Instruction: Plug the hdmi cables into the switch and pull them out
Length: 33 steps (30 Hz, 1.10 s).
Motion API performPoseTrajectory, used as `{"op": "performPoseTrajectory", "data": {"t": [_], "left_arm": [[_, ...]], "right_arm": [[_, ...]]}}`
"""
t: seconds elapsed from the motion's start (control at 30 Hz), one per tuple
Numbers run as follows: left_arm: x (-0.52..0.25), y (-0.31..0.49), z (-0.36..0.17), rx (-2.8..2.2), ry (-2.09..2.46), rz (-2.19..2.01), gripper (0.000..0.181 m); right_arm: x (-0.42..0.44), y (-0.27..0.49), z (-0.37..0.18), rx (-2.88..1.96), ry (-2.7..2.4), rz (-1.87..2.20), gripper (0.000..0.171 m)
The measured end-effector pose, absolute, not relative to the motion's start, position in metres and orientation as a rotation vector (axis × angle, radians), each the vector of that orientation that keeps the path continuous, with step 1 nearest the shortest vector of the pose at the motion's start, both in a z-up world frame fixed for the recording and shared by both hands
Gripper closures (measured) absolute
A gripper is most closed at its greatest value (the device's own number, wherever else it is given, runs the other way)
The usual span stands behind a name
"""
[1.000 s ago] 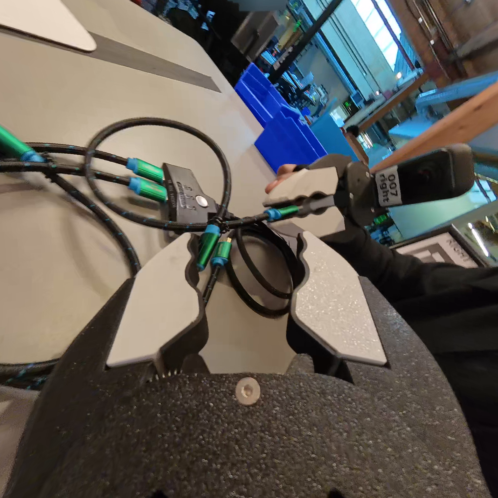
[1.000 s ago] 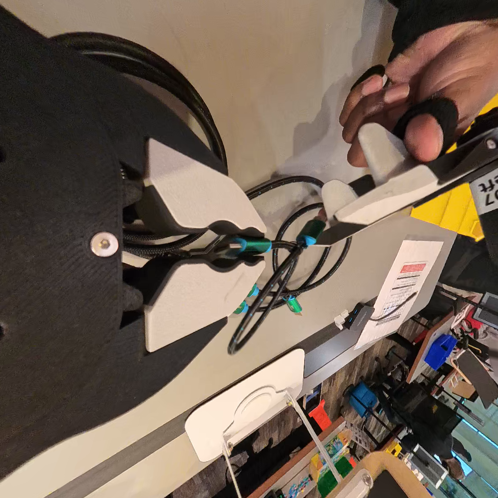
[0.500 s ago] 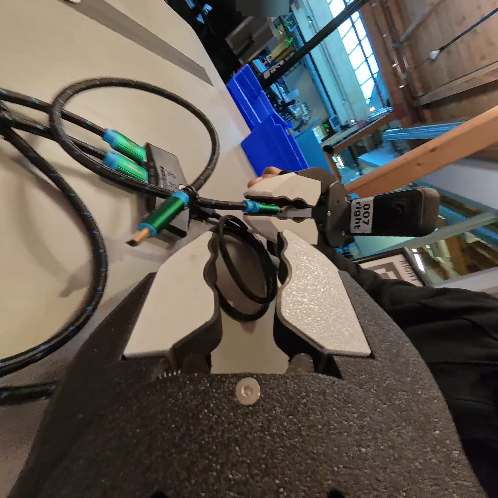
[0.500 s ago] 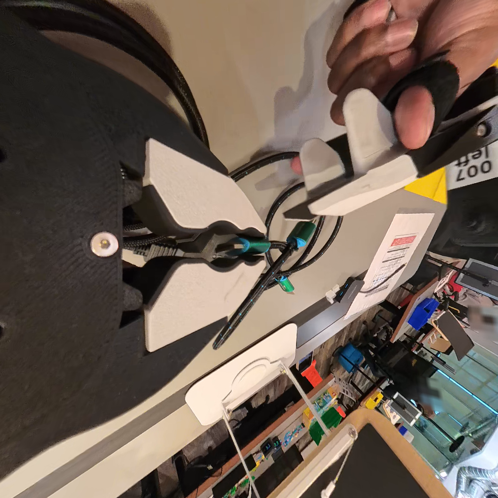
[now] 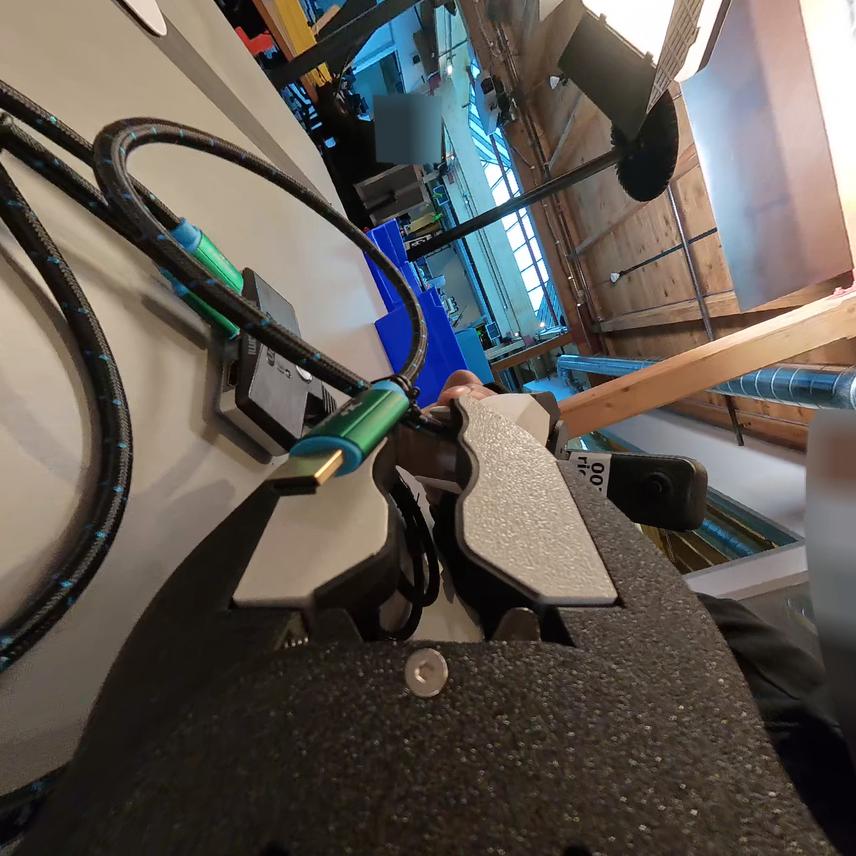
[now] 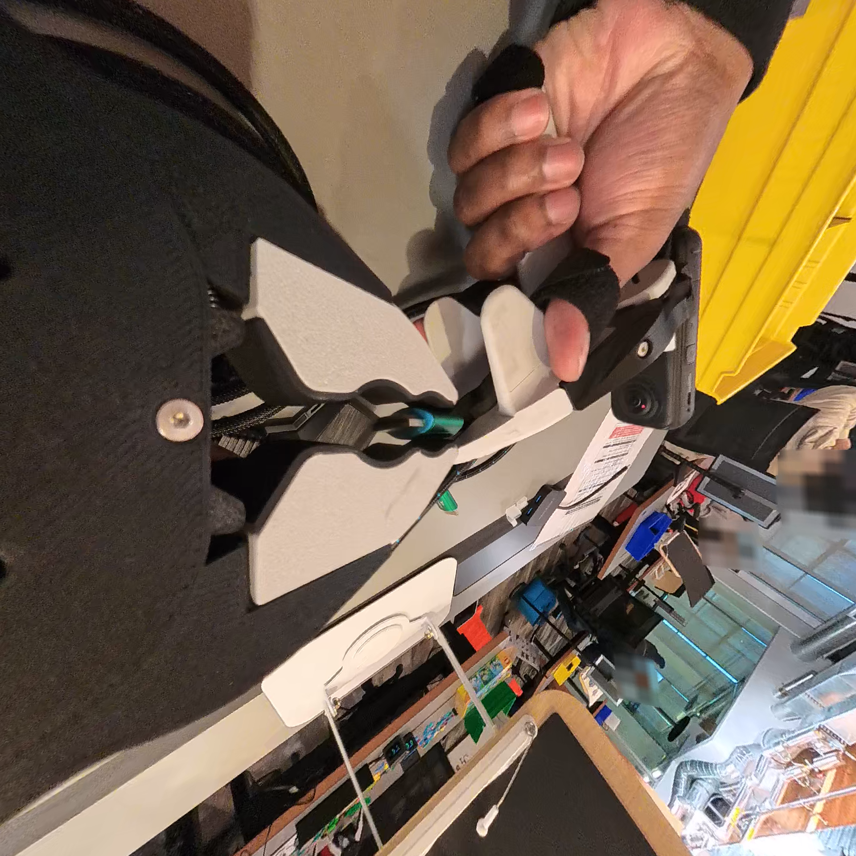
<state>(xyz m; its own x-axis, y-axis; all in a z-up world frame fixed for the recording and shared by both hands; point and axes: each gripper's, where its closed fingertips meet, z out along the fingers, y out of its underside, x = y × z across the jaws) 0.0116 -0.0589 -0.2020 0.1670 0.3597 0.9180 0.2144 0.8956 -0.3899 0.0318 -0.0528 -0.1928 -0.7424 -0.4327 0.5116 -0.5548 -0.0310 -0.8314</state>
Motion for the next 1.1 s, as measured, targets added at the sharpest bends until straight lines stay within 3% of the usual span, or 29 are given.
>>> {"op": "performPoseTrajectory", "data": {"t": [0.23,0.4,0.53,0.7,0.93,1.1], "left_arm": [[0.011,-0.062,-0.2,-0.444,-1.419,0.14,0.17],[0.018,-0.077,-0.184,-0.492,-1.401,0.337,0.177],[0.029,-0.091,-0.169,-0.498,-1.336,0.437,0.176],[0.031,-0.083,-0.151,-0.547,-1.189,0.493,0.177],[0.032,-0.058,-0.138,-0.724,-1.048,0.554,0.177],[0.036,-0.041,-0.13,-0.796,-0.943,0.558,0.176]], "right_arm": [[0.032,-0.051,-0.202,1.18,-1.942,1.788,0.158],[0.03,-0.05,-0.206,1.147,-2.065,1.783,0.141],[0.023,-0.051,-0.199,1.012,-2.363,1.886,0.125],[0.041,-0.043,-0.192,0.911,-2.821,2.046,0.12],[0.05,-0.034,-0.19,1.0,-2.87,2.035,0.124],[0.058,-0.027,-0.179,0.978,-3.02,2.129,0.143]]}}
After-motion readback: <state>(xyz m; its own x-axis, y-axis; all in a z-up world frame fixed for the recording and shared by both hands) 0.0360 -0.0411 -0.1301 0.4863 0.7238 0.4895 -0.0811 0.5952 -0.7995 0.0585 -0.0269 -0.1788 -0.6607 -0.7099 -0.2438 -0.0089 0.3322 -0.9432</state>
